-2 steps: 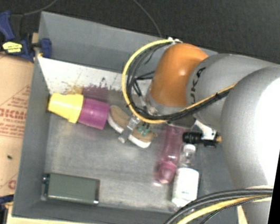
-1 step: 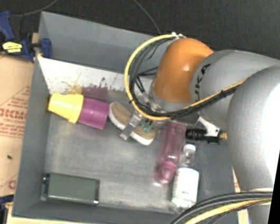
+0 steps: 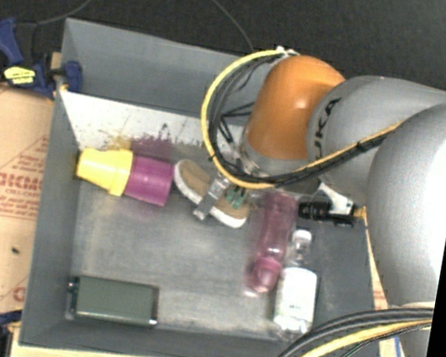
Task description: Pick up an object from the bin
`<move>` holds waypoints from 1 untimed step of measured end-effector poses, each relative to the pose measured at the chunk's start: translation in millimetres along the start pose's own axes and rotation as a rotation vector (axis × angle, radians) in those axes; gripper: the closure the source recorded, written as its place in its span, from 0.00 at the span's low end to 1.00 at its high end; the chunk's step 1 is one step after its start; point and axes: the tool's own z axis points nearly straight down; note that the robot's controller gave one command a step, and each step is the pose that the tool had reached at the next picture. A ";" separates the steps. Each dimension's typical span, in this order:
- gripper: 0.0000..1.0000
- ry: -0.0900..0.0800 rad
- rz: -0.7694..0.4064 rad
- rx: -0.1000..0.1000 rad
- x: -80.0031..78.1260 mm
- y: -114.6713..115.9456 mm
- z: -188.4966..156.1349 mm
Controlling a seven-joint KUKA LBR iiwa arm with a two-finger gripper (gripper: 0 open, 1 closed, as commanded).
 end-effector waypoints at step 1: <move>1.00 0.000 0.000 0.000 0.0 -0.2 -5.3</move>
Offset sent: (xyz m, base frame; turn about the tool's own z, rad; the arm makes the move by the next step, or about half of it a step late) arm -0.0001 0.0000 0.0437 0.0000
